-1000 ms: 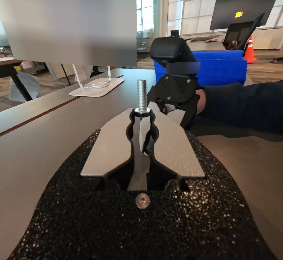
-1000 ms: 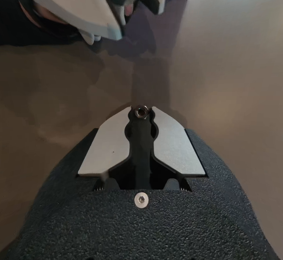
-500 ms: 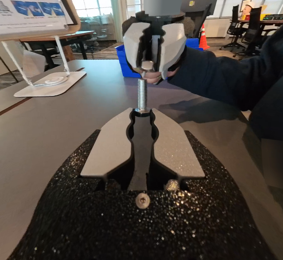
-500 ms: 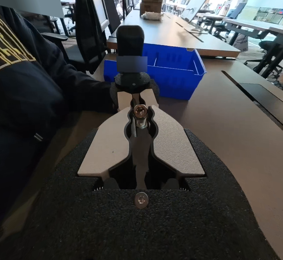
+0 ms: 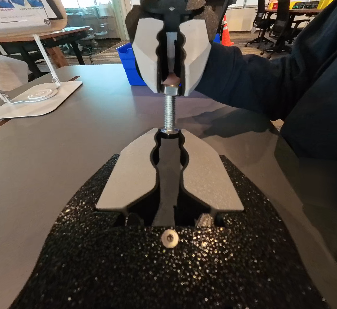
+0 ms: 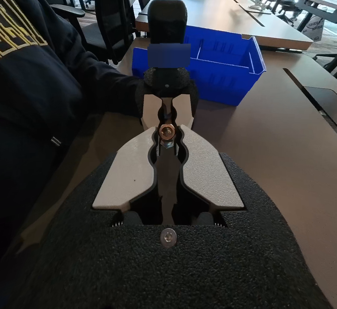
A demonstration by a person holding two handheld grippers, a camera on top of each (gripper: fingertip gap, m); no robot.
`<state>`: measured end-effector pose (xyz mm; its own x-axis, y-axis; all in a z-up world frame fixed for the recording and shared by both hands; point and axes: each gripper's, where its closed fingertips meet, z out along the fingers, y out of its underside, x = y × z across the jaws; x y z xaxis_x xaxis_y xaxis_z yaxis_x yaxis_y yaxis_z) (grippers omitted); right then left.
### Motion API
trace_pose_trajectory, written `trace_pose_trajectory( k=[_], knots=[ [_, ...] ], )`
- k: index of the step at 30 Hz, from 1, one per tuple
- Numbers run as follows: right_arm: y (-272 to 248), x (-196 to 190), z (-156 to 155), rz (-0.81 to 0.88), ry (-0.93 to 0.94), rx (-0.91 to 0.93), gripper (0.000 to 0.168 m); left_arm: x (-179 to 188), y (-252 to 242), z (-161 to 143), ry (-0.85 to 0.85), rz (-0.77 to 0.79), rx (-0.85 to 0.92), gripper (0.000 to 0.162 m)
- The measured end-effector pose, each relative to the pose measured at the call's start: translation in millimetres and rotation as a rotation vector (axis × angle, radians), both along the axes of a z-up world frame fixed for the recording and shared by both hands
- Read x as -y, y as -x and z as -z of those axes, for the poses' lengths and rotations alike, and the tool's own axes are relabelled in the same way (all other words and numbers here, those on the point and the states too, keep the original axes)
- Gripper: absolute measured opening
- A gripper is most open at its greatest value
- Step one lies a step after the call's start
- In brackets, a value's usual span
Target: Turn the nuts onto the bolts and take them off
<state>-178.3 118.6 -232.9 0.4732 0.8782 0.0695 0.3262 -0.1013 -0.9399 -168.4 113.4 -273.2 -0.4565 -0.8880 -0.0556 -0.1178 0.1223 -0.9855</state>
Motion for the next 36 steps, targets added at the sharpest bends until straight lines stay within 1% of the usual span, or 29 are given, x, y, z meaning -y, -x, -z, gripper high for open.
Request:
trace_pose_trajectory(
  k=[5,8,13,17,25,28,31,36],
  knots=[
    [1.4,1.3,-1.4,-0.022,0.014,-0.05,0.02,1.2,1.4,-3.1,0.006,0.005,0.02,0.018],
    [-0.7,-2.3,-1.0,0.015,0.014,-0.06,0.02,-3.0,-0.3,-3.0,-0.001,-0.034,0.022,0.018],
    [-5.3,-12.7,0.4,0.16,0.04,-0.153,0.02,-14.7,-3.8,-2.1,-0.022,-0.131,0.022,0.018],
    [-10.0,-19.8,1.4,0.297,0.054,-0.188,0.02,-23.6,-8.4,-1.0,-0.055,-0.228,0.017,0.018],
    [-19.1,-32.1,0.3,0.679,0.086,-0.411,0.02,-35.9,-14.8,-0.4,-0.103,-0.388,0.01,0.018],
    [-21.1,-33.1,-1.0,0.814,0.037,-0.414,0.019,-37.1,-17.5,-0.6,-0.124,-0.431,0.014,0.018],
    [-18.9,-31.1,-5.1,0.853,-0.026,-0.386,0.019,-33.7,-17.3,-3.8,-0.085,-0.409,0.039,0.018],
    [-19.9,-30.4,-6.3,0.834,-0.013,-0.424,0.02,-32.1,-16.9,-5.1,-0.064,-0.386,0.048,0.018]
  ],
)
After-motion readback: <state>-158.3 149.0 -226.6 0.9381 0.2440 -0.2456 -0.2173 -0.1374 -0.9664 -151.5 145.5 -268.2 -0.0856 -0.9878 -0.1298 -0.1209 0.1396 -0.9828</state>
